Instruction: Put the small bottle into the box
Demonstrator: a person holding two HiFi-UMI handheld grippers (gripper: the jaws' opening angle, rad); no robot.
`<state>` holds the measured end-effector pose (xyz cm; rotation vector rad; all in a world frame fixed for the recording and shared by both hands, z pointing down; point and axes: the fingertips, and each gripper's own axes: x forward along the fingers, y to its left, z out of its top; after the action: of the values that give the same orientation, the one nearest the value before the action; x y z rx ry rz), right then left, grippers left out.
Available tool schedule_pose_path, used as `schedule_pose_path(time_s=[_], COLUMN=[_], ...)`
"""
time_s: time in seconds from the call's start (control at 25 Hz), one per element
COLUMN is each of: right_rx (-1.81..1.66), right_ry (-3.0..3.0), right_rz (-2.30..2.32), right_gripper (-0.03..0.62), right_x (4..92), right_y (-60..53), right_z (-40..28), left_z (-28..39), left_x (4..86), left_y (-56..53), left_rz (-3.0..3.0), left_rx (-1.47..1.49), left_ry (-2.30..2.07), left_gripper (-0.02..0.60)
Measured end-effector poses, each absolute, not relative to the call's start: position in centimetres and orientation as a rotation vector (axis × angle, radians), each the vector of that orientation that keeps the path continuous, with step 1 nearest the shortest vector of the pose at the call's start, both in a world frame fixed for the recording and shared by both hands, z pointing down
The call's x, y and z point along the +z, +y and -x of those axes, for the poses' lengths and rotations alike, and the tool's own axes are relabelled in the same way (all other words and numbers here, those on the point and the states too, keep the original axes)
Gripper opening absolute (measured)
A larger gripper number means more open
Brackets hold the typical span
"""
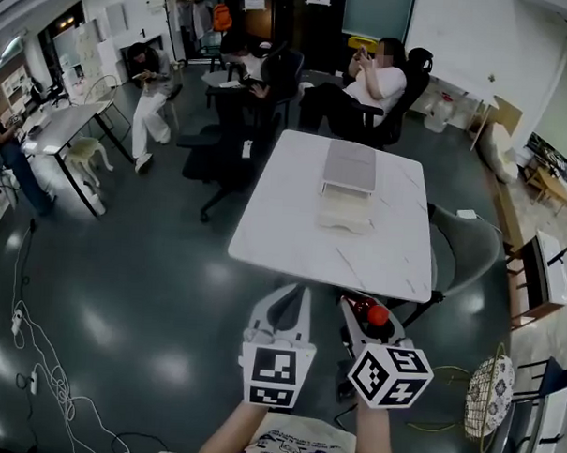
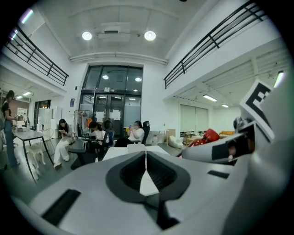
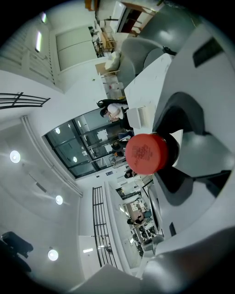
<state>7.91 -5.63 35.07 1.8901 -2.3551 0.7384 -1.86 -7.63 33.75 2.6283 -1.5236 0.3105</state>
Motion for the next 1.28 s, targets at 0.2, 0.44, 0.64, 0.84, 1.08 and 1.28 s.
schedule_pose_path(time_s=[0.2, 0.44, 0.64, 0.84, 1.08, 1.28], right_rx=[0.736, 0.761, 0.785, 0.803, 0.808, 0.822], right_ry=[-2.334, -2.300, -2.270, -2.248, -2.262, -2.262], right_rz=[-1.931, -1.950, -1.945, -1.932, -1.899, -1.875], right_gripper=[0.229, 0.229, 0.229, 0.229, 0.229, 0.229], right_x=[35.0, 35.9, 36.7, 37.7, 38.0, 38.5], right_y=[-10.7, -14.4, -16.7, -19.6, -24.2, -28.8], right_z=[-7.9, -8.3, -8.9, -10.1, -12.0, -14.0], left_z=[1.7, 1.1, 0.1, -0.9, -2.5, -4.4], left_x=[33.7, 34.4, 35.3, 36.4, 37.0, 37.4], left_y=[-12.6, -16.4, -18.7, -21.5, -26.1, -30.6], left_rz=[-2.665, -2.677, -2.670, -2.648, -2.618, -2.596], left_rx=[0.316, 0.327, 0.351, 0.368, 0.383, 0.399], left_ry=[-1.482, -1.436, -1.401, -1.395, -1.424, -1.440], left_gripper=[0.020, 0.020, 0.020, 0.020, 0.020, 0.020])
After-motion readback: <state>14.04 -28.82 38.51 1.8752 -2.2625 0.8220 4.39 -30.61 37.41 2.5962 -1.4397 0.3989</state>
